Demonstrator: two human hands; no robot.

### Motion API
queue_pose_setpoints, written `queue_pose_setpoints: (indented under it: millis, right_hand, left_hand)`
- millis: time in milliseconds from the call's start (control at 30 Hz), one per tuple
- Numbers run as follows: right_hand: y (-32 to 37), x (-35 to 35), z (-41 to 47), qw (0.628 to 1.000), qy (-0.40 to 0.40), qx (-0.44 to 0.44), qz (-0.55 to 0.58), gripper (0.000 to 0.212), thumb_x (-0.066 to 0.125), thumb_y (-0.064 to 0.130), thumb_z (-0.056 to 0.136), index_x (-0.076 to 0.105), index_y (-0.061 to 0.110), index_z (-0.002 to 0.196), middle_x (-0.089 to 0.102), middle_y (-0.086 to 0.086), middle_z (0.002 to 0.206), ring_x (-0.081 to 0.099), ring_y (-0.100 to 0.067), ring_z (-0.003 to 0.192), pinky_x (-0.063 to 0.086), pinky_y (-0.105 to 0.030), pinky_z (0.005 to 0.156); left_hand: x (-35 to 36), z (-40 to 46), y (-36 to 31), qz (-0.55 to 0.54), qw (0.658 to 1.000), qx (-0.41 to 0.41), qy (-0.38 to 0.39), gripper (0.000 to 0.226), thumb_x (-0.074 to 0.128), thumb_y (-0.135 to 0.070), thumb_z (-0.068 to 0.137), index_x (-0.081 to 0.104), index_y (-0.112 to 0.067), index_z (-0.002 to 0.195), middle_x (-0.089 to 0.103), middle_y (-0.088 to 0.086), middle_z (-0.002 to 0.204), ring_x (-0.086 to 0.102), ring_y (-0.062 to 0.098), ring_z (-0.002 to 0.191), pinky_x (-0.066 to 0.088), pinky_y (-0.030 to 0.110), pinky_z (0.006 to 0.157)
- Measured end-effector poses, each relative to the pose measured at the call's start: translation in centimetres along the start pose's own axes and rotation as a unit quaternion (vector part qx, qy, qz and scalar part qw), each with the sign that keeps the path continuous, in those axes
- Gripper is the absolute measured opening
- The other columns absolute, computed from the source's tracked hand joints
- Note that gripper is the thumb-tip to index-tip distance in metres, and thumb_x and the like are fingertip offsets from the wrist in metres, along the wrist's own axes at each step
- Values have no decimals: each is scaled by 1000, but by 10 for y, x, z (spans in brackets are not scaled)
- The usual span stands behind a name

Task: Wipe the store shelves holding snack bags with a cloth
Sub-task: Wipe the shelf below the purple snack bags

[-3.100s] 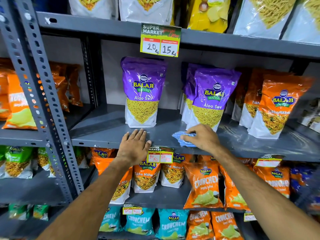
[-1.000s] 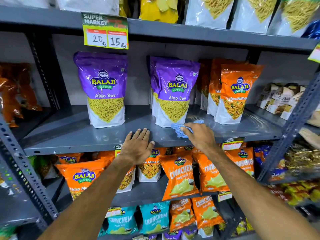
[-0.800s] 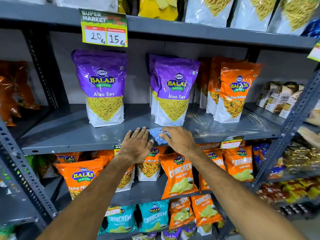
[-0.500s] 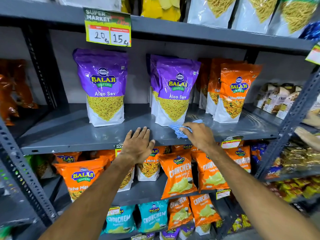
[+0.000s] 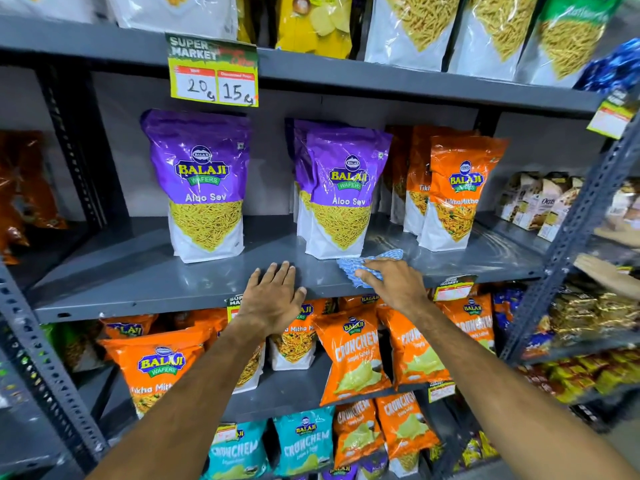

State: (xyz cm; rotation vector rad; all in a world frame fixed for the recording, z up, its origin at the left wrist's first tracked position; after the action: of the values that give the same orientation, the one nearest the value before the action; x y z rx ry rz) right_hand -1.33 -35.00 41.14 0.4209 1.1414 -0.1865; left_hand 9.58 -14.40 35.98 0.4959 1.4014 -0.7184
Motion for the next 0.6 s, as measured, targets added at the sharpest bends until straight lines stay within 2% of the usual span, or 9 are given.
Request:
queue_pose_setpoints:
  millis: [167, 267, 333, 400, 500, 600]
  right_hand:
    - [-8, -13, 8, 999, -15, 21, 22, 49, 52, 63, 93, 70, 30, 124, 71, -4, 124, 63, -29, 115, 51, -42, 88]
    - [25, -16, 11, 998, -49, -15, 45, 54, 46, 68, 92, 70, 30, 122, 74, -3, 117, 67, -28, 106, 53, -39, 82]
    - [50, 1, 4, 998, -9, -50, 44, 57, 45, 71, 90, 68, 32, 124, 72, 3, 121, 67, -23, 109, 55, -40, 88]
    - [59, 15, -5, 997, 14, -70, 42, 51, 50, 66, 92, 66, 33, 126, 67, 7, 130, 62, -17, 119, 51, -39, 95]
    - [37, 10, -8, 997, -3, -63, 36, 48, 50, 62, 94, 66, 32, 127, 65, 8, 134, 58, -15, 126, 48, -38, 98]
    - [-2, -1, -4, 1000, 4, -21, 20, 48, 50, 61, 95, 65, 31, 129, 65, 4, 134, 59, -21, 125, 48, -40, 97]
  left_hand:
    - [0, 0, 0, 0, 1000, -1, 0, 68, 13, -52, 107, 5, -15, 163, 2, 2, 173, -1, 21, 160, 0, 47, 130]
    - [0, 1, 0, -1, 1000, 0, -4, 68, 13, -52, 106, 5, -15, 163, 2, 2, 173, 0, 21, 160, 0, 47, 130]
    - [1, 1, 0, -1, 1000, 1, -6, 68, 13, -51, 107, 6, -14, 163, 3, 2, 173, 1, 21, 160, 1, 47, 130]
    - [1, 1, 0, -1, 1000, 0, -8, 67, 14, -51, 107, 6, -14, 163, 3, 2, 173, 1, 20, 160, 1, 46, 130]
    - [1, 2, 0, -1, 1000, -4, -8, 67, 15, -50, 107, 6, -14, 163, 3, 1, 173, 1, 20, 159, 1, 46, 129]
    - [4, 4, -1, -2, 1000, -18, 3, 69, 13, -51, 106, 5, -13, 163, 1, 1, 173, -2, 21, 160, -1, 49, 129]
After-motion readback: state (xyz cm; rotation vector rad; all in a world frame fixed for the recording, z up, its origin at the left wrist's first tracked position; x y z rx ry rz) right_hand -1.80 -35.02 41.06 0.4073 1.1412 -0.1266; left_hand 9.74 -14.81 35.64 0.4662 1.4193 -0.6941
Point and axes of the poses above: each hand's wrist, its own z-axis towards the middle knuckle, its own x-axis out of the palm, y = z × x, the point moved 10 cm from there along z, towards the middle knuckle
